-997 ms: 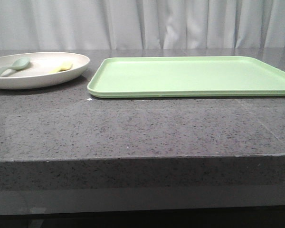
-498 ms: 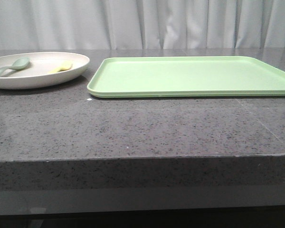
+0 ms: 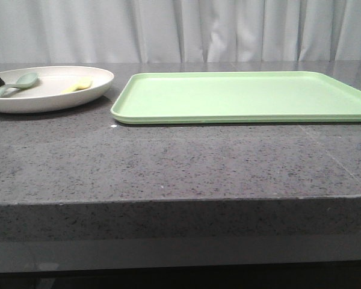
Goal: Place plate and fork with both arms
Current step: 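Lower the left gripper to the plate rim and grasp it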
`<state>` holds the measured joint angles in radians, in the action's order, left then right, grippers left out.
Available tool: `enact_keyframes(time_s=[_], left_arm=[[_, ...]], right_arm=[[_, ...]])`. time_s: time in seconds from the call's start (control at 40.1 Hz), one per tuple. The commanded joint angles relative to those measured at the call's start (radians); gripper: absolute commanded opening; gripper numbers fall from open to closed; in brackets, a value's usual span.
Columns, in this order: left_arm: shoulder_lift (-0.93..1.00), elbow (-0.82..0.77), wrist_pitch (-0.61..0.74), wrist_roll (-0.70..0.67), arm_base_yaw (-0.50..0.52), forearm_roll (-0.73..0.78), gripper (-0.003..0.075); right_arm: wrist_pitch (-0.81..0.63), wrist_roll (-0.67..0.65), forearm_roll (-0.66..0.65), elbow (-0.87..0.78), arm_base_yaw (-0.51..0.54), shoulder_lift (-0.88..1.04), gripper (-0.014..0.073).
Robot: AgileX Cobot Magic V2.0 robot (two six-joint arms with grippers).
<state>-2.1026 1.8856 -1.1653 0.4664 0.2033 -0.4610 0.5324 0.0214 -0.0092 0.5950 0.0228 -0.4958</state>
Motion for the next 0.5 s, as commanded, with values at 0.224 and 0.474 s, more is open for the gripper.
enact_keyframes(time_s=[0.224,0.474], left_arm=[[0.057,0.031,0.041,0.006,-0.008,-0.038,0.0178],[0.057,0.031,0.063,0.006,-0.007,-0.035,-0.0004]], right_arm=[[-0.070,0.002,-0.012,0.035,-0.001,-0.012,0.0593],[-0.070,0.002,-0.012,0.035,-0.001,-0.012,0.0593]])
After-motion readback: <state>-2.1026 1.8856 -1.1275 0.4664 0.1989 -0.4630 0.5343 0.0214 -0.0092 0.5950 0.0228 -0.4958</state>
